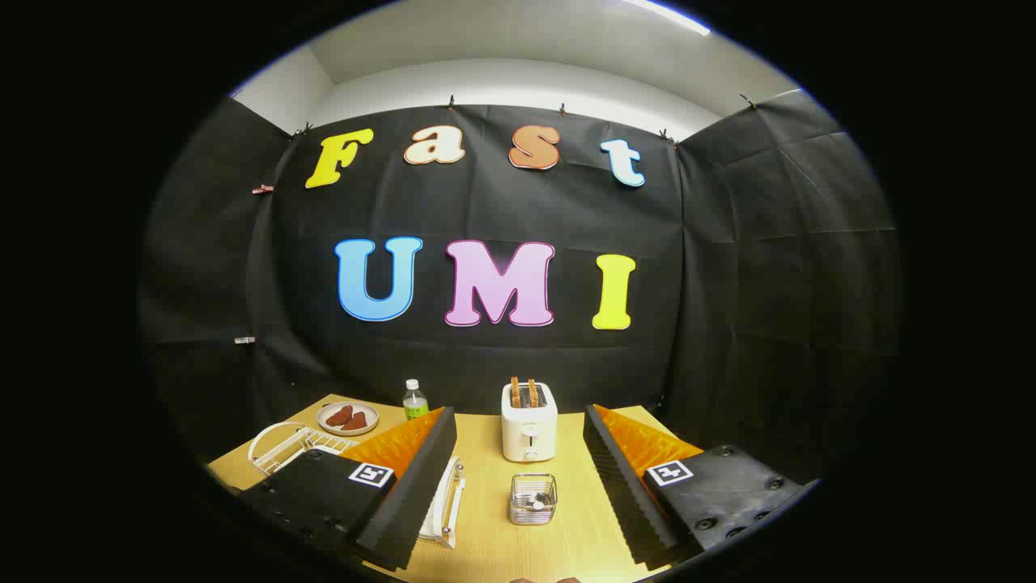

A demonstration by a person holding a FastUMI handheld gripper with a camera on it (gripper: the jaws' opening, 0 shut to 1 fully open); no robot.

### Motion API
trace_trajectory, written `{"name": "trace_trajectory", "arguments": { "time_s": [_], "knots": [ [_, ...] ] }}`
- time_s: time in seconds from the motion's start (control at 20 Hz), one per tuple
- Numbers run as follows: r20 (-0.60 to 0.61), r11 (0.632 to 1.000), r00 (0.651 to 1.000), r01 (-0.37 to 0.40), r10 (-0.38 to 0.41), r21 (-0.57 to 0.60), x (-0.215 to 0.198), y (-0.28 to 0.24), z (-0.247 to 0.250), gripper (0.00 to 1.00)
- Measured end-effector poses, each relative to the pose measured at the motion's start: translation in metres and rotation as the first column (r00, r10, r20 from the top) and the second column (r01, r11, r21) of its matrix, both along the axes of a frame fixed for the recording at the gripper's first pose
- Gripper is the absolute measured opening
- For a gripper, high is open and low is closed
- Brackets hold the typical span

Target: Take the plate from the dish rack, then take the spoon from the basket and place it into the plate.

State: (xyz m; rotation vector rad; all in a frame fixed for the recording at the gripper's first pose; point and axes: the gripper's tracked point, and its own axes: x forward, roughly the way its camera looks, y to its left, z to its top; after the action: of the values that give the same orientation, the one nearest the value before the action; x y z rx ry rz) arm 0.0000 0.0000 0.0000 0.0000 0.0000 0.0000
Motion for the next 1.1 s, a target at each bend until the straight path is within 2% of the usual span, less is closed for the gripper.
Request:
{"name": "trace_trajectory", "arguments": {
  "time_s": [0.25,0.8,1.0,1.1],
  "knots": [
    [0.010,1.000,1.000,0.017,-0.017,-0.003,0.004,-0.002,0.003,0.97],
    [-0.007,0.999,0.999,-0.035,0.035,-0.005,0.019,0.023,0.004,0.97],
    [-0.035,0.999,0.998,-0.049,0.049,-0.001,0.027,0.032,0.001,0.97],
    [-0.104,0.997,0.992,-0.069,0.070,0.020,0.032,0.041,-0.011,0.97]
  ]
}}
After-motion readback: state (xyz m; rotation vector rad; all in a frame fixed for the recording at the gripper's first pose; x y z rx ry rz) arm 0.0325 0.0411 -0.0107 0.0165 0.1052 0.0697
